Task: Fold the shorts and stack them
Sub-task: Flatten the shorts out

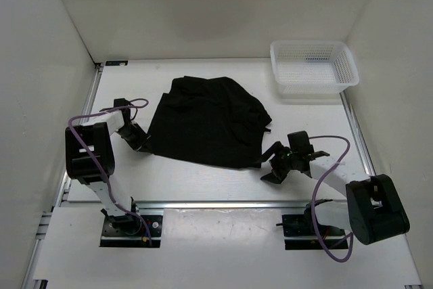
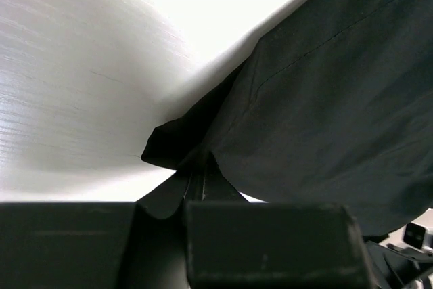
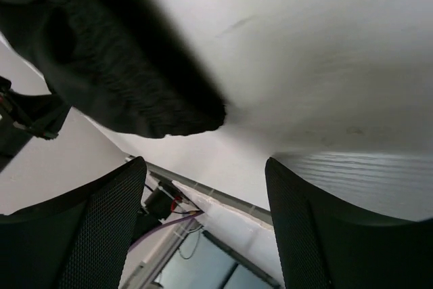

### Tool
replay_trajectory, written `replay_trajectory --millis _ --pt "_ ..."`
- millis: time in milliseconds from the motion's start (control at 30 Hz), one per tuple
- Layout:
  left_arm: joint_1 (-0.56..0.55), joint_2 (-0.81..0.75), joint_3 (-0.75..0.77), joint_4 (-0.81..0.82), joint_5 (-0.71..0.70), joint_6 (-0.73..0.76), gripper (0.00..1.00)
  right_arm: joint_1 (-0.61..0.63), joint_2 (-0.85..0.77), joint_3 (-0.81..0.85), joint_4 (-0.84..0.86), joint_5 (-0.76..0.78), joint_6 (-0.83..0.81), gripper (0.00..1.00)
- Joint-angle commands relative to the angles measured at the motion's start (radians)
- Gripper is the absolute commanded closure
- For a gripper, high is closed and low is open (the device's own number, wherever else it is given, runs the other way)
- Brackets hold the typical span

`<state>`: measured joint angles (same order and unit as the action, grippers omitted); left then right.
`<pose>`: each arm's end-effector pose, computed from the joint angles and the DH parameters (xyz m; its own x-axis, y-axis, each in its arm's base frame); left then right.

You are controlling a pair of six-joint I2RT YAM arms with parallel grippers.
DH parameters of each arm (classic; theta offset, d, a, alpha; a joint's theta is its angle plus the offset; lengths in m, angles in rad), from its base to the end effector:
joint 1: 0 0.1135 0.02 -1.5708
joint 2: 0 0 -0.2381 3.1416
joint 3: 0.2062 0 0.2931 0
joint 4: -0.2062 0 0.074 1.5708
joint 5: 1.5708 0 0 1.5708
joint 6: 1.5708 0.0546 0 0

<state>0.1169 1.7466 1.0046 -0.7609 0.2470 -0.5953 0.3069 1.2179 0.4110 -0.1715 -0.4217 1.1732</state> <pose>0.3216 0.0243 0.0716 -0.7663 -0.6374 0.0806 -0.6356 0.7337 -0.2400 0.2303 0.0964 0.0685 -0.7612 0.6412 0.0969 0.5381 0.5411 0.6463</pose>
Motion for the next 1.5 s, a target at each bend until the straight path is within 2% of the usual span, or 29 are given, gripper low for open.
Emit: replay_trajectory --millis 0,167,267,367,400,433,500,533,567,667,800,967,1067,1300,1467 --pt "0.003 -0.019 0.025 0.026 -0.017 -0.011 0.90 -0.006 -0.011 -0.035 0.090 -0.032 0.118 0.26" --pt "0.003 -0.038 0.025 0.026 -0.017 -0.011 0.90 -0.006 -0.011 -0.083 0.197 0.029 0.224 0.28" --pt "0.003 -0.047 0.025 0.026 -0.017 -0.020 0.90 -0.006 0.018 -0.117 0.288 0.069 0.282 0.33" --pt "0.003 -0.058 0.025 0.026 -0.017 -0.020 0.90 -0.006 0.089 -0.084 0.300 0.110 0.252 0.42" --pt "0.003 -0.058 0.025 0.026 -0.017 -0.020 0.90 -0.006 0.104 -0.069 0.300 0.127 0.238 0.48" --pt "0.003 -0.058 0.025 0.026 -0.008 -0.006 0.90 -0.006 0.118 -0.031 0.300 0.139 0.220 0.64" --pt "0.003 -0.070 0.044 0.017 0.003 0.005 0.90 -0.017 0.131 0.024 0.275 0.182 0.151 0.85" --pt "0.003 -0.081 0.057 0.017 0.003 0.005 0.90 -0.017 0.131 0.108 0.242 0.196 0.120 1.00" --pt "0.003 -0.081 0.074 -0.017 0.003 0.015 0.90 -0.029 0.131 0.161 0.146 0.210 0.049 1.00" --pt "0.012 -0.113 0.170 -0.058 0.024 0.015 0.90 -0.048 0.105 0.363 -0.004 0.276 -0.094 1.00" --pt "0.012 -0.172 0.345 -0.092 0.084 -0.020 0.90 -0.078 0.115 0.636 -0.126 0.287 -0.269 1.00" --pt "0.021 -0.185 0.716 -0.182 0.116 -0.043 0.90 -0.129 0.190 1.047 -0.284 0.213 -0.432 1.00" --pt "0.032 -0.212 0.882 -0.233 0.117 -0.053 0.90 -0.129 0.177 1.149 -0.364 0.213 -0.518 1.00" --pt "0.087 -0.370 1.051 -0.256 0.126 -0.072 0.90 -0.129 0.068 1.336 -0.460 0.183 -0.647 1.00" --pt "0.098 -0.439 1.206 -0.298 0.040 -0.083 0.90 -0.129 0.028 1.439 -0.511 0.156 -0.695 1.00"
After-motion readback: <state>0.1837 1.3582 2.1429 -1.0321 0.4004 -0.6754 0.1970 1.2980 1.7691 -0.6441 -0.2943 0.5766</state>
